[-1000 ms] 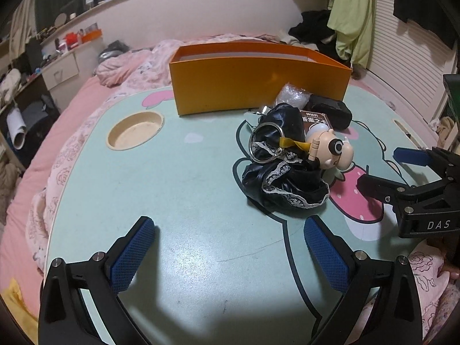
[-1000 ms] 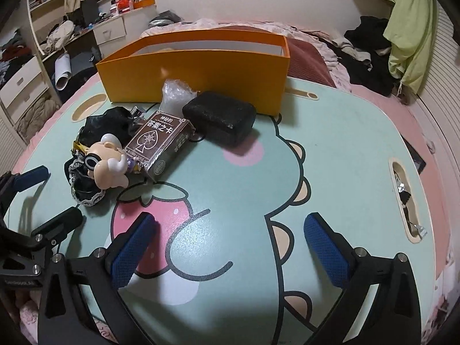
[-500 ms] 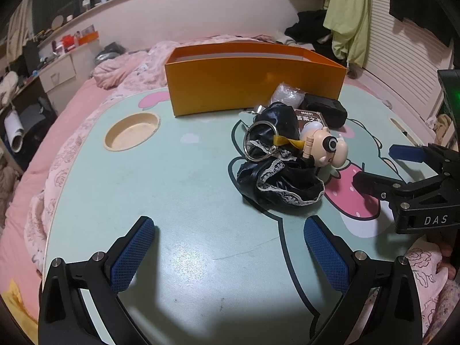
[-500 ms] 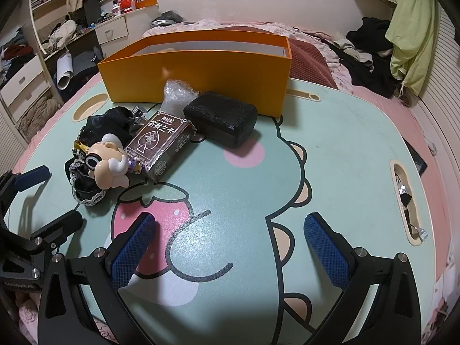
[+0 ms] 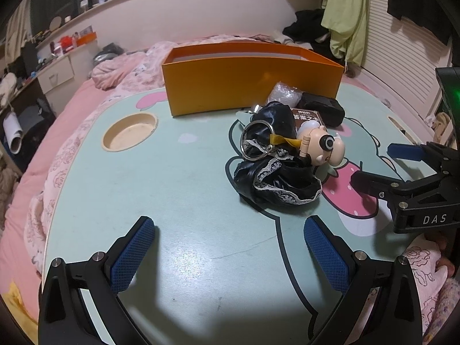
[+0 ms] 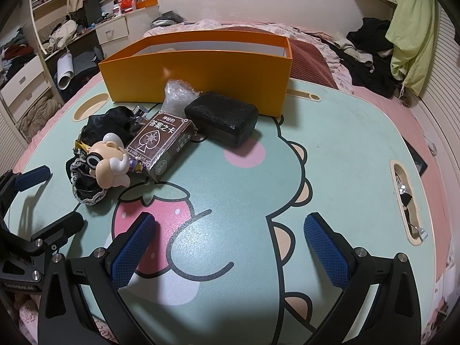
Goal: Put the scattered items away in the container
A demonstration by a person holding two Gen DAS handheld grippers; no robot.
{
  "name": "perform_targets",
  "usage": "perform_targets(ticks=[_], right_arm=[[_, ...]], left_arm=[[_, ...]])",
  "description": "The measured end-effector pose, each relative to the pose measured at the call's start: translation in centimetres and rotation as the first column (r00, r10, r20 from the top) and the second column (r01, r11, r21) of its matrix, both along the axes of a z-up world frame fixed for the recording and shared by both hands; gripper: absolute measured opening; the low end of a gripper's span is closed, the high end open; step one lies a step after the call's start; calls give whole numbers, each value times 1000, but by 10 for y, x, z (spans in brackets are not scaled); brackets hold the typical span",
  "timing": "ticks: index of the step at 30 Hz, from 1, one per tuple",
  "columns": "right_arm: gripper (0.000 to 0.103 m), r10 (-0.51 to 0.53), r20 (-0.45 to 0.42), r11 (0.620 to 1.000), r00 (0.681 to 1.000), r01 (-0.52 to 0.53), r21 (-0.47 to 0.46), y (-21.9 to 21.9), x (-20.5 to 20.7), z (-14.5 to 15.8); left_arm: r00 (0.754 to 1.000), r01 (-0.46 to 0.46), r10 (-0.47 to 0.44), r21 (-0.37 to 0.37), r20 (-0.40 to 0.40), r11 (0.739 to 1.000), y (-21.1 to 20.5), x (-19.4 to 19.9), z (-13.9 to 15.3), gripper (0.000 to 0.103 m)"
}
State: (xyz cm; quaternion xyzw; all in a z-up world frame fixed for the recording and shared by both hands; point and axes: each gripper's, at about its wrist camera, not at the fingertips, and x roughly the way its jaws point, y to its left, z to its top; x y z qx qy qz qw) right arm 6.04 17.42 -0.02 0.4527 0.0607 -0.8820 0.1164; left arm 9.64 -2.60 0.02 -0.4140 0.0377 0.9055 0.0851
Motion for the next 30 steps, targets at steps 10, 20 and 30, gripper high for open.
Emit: perform_targets(ticks=[10,20,30], right_arm=[[103,2,3,1000,1000,-2,6,-1,1,0],[103,4,-6,1000,1000,-4,-2,-1,2,0],[75,116,-170,977,979,-143,-160,4,16,32]], left_arm=[[1000,22,-22,2,-9,1000,0,0,0,103],[1000,24,-24,4,-19,1000,0,0,-1,103],[999,26,-26,7,-21,1000,0,0,-1,103]])
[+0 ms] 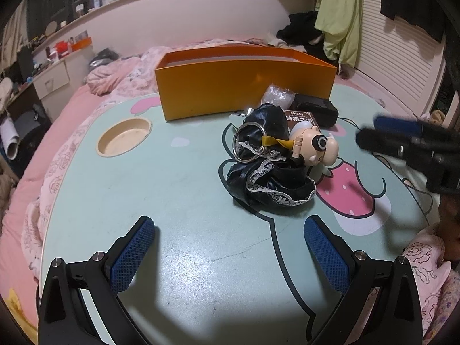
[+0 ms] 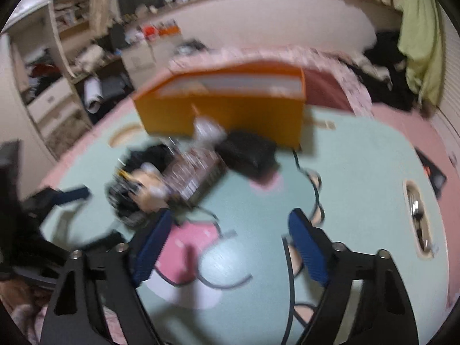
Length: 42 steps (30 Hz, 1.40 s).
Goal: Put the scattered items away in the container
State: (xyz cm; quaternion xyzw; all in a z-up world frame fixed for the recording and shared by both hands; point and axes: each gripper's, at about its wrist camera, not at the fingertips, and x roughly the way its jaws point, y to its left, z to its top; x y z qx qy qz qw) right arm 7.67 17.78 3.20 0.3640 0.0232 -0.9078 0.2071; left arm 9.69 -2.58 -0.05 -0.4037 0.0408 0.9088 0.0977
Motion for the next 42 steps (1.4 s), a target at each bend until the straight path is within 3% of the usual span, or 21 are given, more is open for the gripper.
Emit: perform_targets(ticks=[3,7,10,11,14,19,20,21,23,28,31,33,34,36,38,42], right_arm=[[63,98,-53,995,994,-97,18,-18,0,10],[50,226,-28,974,974,-226,15,-47,-7,12],[41,277,4,958,961,-277,68,-68,-11,5],[32,277,31,956,960,-278,91,-74,-14,-1],[32,263,38,960,964,-266,86,-74,-16,-9],[29,234,-23,971,972,-234,-40,-37,-2,11],[24,221,-34,974,975,-222,-42,-29,2,14],[2,205,-38,978,978,-206,-39,-19,5,15],[1,176,-15,983,984,-177,-49,-2,8,14],[1,106,68,994,992,-104,-45,20,0,-11],[4,90,153,990,984,-72,-120,28,-9,-23],[21,63,161,988,985,-39,-150,33,-10,-23],[25,47,148,988,988,-24,-156,35,-9,-21],[54,11,119,984,993,10,-177,40,-6,-15],[73,-23,97,982,995,40,-183,42,-3,-10],[75,-13,97,986,995,29,-164,36,-1,-9]], left_arm=[[1000,0,0,0,0,1000,0,0,0,103],[1000,0,0,0,0,1000,0,0,0,103],[1000,0,0,1,0,1000,0,0,0,103],[1000,0,0,1,0,1000,0,0,-1,103],[1000,0,0,0,-1,1000,0,0,0,103],[1000,0,0,1,-1,1000,1,0,0,103],[1000,0,0,0,-1,1000,1,0,0,103],[1000,0,0,0,-1,1000,0,0,0,103],[1000,0,0,0,-1,1000,1,0,0,103],[1000,0,0,0,-1,1000,0,1,0,103],[1000,0,0,1,-1,1000,1,1,0,103],[1000,0,0,1,-2,1000,0,1,0,103],[1000,0,0,1,-1,1000,0,1,0,103],[1000,0,0,1,-2,1000,0,1,0,103],[1000,0,0,1,-2,1000,0,1,-1,103],[1000,0,0,1,-2,1000,0,1,-1,103]])
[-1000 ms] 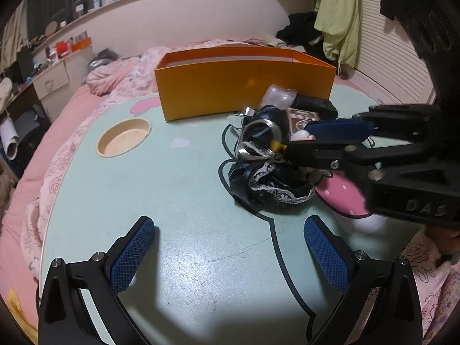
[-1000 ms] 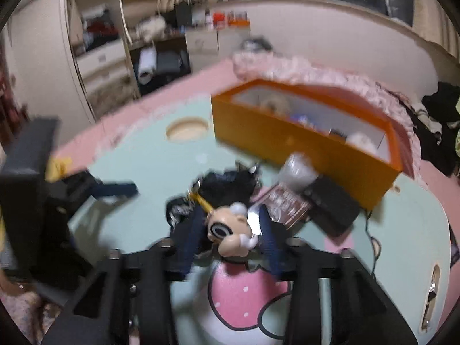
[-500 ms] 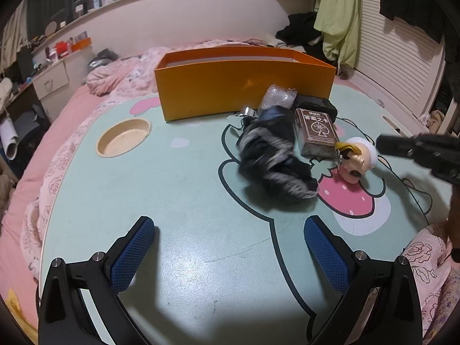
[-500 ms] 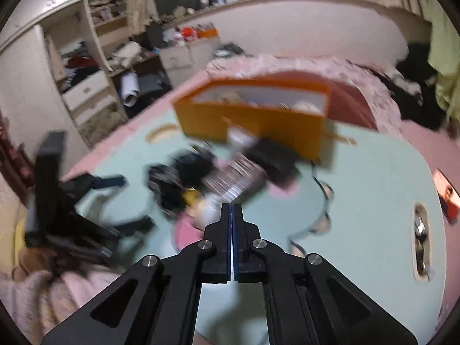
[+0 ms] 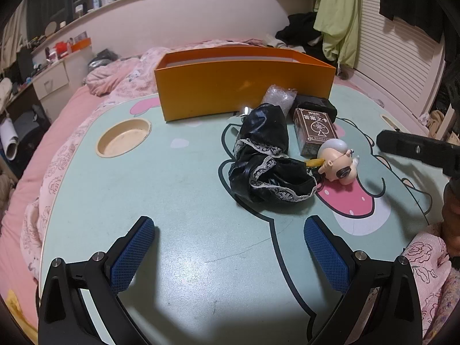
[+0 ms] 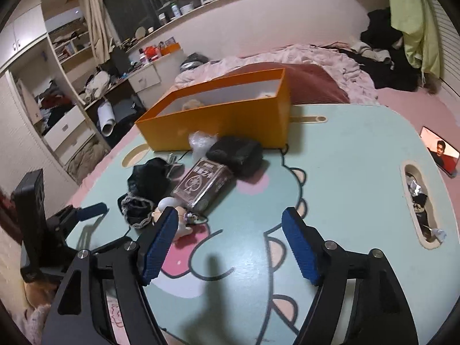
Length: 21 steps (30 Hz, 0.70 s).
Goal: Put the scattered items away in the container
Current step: 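Close the right tool on the white cartoon figurine and lift it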
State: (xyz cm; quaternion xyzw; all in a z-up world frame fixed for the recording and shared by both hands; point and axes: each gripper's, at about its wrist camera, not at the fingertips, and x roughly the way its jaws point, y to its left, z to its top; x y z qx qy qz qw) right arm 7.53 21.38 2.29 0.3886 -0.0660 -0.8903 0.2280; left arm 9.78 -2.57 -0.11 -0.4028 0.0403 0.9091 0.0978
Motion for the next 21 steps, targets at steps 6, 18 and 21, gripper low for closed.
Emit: perform_targets(ticks=[6,18,21], right_arm=[[75,86,-1,994,996,-86,61,-31,2,2],[22,221,-75,951,973,-197,239,-81,4,3],[17,252,-74,951,965,-232,205,-75,6,4]], left_arm=[[1000,0,0,0,0,1000,0,0,0,103],[1000,0,0,1,-1,1000,0,0,0,103],[1000,0,0,0,-1,1000,0,0,0,103]])
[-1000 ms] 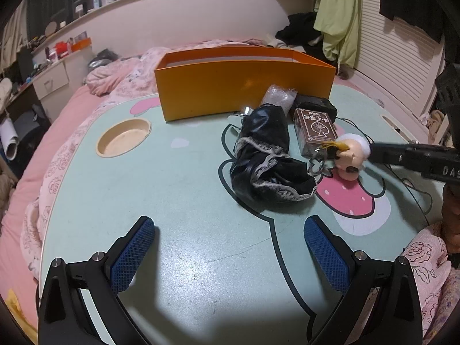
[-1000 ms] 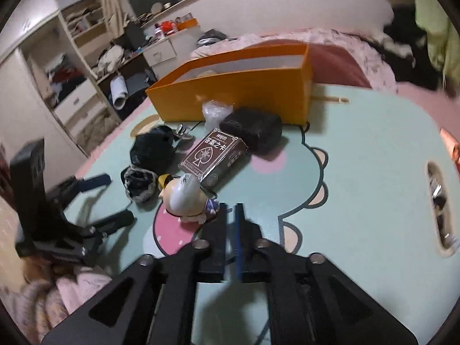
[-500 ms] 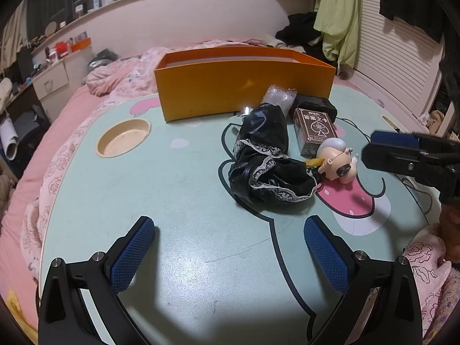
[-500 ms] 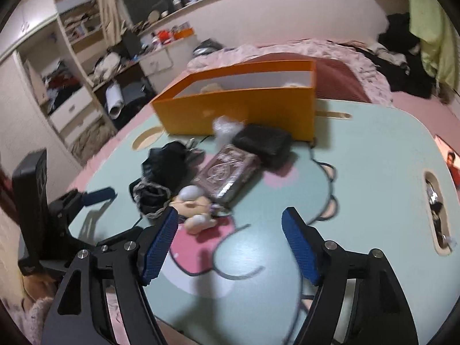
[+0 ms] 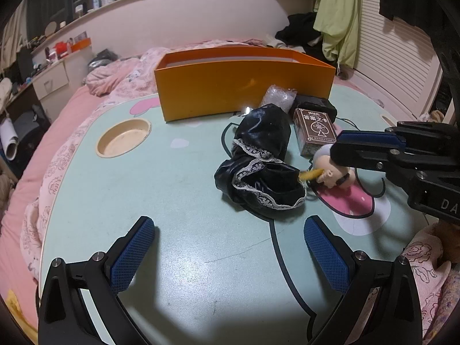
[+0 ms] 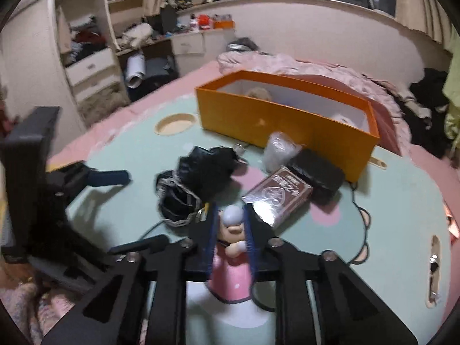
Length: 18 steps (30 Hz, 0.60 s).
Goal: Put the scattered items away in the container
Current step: 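Close the right tool on the white cartoon figurine and lift it, then grasp the black lace cloth with the left tool while the right tool carries the figurine to the box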
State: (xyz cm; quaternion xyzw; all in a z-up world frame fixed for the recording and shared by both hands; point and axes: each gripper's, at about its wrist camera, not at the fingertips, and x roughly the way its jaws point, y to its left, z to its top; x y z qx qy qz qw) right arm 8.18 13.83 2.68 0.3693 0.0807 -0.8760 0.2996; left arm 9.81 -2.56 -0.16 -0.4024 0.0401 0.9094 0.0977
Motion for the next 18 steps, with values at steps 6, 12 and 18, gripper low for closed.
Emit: perform_targets(ticks=[6,12,18], right_arm=[[19,50,-8,998,999,-49,34,7,14,-3],[19,61,-13,995,998,-59,83,16,29,-8],[53,-5,-16,1000,1000,5,23,13,14,-3]], left_arm=[[1000,0,0,0,0,1000,0,0,0,103],[1000,0,0,1,0,1000,0,0,0,103],[1000,0,0,1,-1,1000,0,0,0,103]])
